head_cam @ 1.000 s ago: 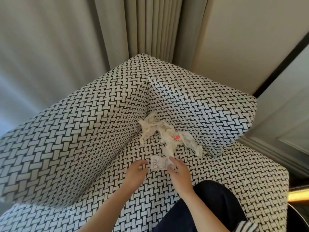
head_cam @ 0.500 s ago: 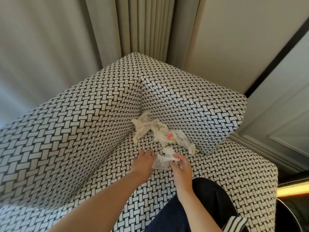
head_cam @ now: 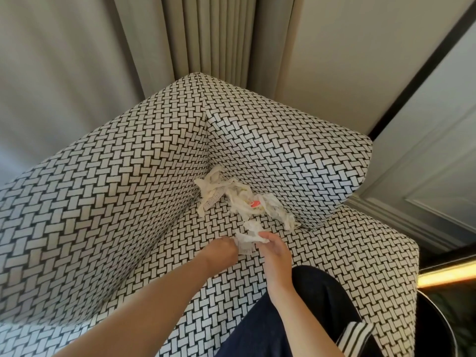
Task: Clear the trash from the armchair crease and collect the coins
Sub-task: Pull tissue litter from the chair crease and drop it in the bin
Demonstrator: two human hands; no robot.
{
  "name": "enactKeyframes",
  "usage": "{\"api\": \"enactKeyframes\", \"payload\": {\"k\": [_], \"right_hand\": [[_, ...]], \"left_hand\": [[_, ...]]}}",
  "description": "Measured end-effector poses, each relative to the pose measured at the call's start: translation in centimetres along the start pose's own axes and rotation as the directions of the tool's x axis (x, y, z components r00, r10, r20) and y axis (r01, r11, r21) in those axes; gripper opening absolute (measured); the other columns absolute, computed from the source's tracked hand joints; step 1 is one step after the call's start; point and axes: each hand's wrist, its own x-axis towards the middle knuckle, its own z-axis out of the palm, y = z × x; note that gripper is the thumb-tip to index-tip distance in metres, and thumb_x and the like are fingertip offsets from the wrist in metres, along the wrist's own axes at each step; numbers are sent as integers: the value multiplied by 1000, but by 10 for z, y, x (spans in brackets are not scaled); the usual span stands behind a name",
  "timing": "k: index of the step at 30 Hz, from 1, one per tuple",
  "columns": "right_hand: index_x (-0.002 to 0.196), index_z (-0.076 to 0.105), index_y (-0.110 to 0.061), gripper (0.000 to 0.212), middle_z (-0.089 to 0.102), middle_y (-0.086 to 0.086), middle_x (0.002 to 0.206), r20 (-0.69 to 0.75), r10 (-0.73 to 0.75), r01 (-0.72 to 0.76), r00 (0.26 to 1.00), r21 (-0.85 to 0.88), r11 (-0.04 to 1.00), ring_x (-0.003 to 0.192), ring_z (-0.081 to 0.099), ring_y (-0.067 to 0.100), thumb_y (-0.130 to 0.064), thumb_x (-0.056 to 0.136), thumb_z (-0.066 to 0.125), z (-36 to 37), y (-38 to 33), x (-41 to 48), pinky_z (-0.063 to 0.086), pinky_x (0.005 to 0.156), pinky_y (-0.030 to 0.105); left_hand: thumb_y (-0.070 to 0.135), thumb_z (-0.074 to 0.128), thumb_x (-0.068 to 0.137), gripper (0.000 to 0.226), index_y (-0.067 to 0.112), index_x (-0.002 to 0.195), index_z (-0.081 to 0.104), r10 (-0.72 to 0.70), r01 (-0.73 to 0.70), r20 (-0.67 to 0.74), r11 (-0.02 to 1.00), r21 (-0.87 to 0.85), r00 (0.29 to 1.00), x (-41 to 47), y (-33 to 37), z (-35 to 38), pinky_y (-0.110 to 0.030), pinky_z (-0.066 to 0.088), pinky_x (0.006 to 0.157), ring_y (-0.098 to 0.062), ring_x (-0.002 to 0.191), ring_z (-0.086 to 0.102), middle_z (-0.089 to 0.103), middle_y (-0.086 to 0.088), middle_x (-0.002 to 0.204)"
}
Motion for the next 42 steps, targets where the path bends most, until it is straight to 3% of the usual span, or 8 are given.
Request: {"api": "enactKeyframes", "payload": {"k": [6,11,15,19,22,29,34,42], "right_hand": [[96,67,-24,16,66,-13,99,11,19,-19,1000,1,1000,93,59,-6,-12,87,60,-4,2,-1,42,72,15],[94,68,-23,22,66,-5,105,23,14,-16,1000,61,998,103,60,8,-4,85,59,-6,-2,-3,45,88,26],[92,68,-25,24,67,0,106,36,7,-9,999,55,998,102,61,15,-4,86,59,-9,-7,-8,48,93,33],[95,69,-19,22,64,8,104,56,35,-44,998,163,986,94,63,20,-2,86,59,-27,-25,-12,50,93,33],[96,69,-13,20,62,4,113,103,3,-29,995,246,969,100,61,17,0,87,57,-50,-44,-15,49,91,31],[98,71,-20,22,63,5,119,0,-69,68,998,155,986,110,59,21,-6,85,60,-149,-71,-31,47,95,32],[94,74,-28,20,66,-1,116,-121,-85,99,989,110,989,108,62,15,-14,84,62,-226,-75,-46,44,100,34],[98,72,-16,18,69,-1,106,-354,-35,107,934,186,977,99,65,13,-10,87,59,-319,-73,-60,46,97,33]], "left_hand": [[-12,50,84,35,1,117,51,-113,110,1,965,-237,994,1,-12,-6,-33,50,83,-27,104,54,53,-16,115],[-14,52,80,49,7,124,44,-330,267,-54,839,-475,942,-13,-18,-4,-30,52,85,-20,101,55,47,-8,122],[-8,42,89,32,5,118,49,-476,319,-58,670,-670,877,-17,-16,-7,-24,52,75,-16,88,58,56,-8,112],[9,48,94,11,5,94,58,-549,202,-97,459,-865,830,-14,1,-22,-12,38,51,-11,63,49,59,-4,80],[9,53,91,15,12,77,57,-588,119,-58,257,-959,807,-4,16,-36,-12,37,44,-7,54,46,54,2,66],[19,56,91,19,7,77,59,-506,21,-68,169,-985,860,46,62,-99,-23,44,54,-12,56,49,57,-2,68],[12,55,92,22,6,111,64,-338,-68,-46,-55,-996,940,78,116,-148,-26,58,69,-15,87,67,69,-5,100],[12,53,93,30,9,123,57,-137,55,66,-81,-995,988,136,217,-193,-26,58,74,-16,97,61,61,-8,123]]}}
